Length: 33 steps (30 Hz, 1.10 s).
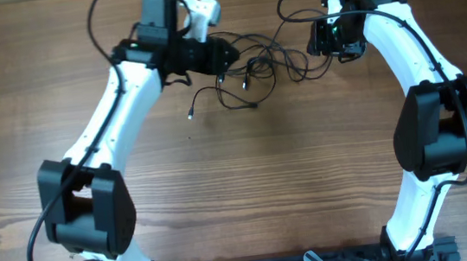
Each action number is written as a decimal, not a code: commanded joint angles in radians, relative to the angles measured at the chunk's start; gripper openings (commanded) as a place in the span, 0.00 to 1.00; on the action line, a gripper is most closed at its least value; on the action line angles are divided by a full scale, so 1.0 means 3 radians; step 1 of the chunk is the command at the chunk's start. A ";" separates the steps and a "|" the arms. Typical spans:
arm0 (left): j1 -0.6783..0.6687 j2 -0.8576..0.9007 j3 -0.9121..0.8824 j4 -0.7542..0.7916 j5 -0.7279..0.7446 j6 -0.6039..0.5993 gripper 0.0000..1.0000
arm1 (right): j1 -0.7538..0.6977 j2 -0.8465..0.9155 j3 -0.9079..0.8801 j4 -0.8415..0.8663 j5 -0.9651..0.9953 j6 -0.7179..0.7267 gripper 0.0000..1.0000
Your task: Untangle cables
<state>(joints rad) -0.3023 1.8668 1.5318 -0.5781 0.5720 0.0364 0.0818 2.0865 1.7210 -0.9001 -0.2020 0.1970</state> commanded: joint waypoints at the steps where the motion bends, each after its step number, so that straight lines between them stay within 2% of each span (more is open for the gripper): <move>1: -0.0121 0.0131 0.0042 0.0055 -0.0371 -0.0090 0.52 | -0.0001 -0.0015 -0.0018 0.0085 -0.0033 0.0041 0.53; 8: -0.0253 0.0329 0.0042 0.0131 -0.1015 -0.0089 0.52 | -0.0001 -0.0207 -0.0018 0.0188 -0.0065 -0.0111 0.59; 17: -0.0285 0.0505 0.0042 0.0231 -0.1012 -0.0010 0.52 | -0.0003 -0.0392 -0.0018 0.0173 -0.0420 -0.0483 0.74; 25: -0.0458 0.0595 0.0042 0.0142 -0.0971 0.0435 0.56 | -0.0003 -0.0404 -0.0015 0.0145 -0.0495 -0.0571 0.78; 33: -0.0575 0.0734 0.0042 0.0142 -0.0825 0.0456 0.57 | -0.0003 -0.0404 -0.0015 0.0135 -0.0491 -0.0572 0.79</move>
<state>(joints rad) -0.4656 2.0571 1.5318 -0.5407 0.3008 0.1444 0.0818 1.9892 1.7210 -0.8589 -0.3225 0.0460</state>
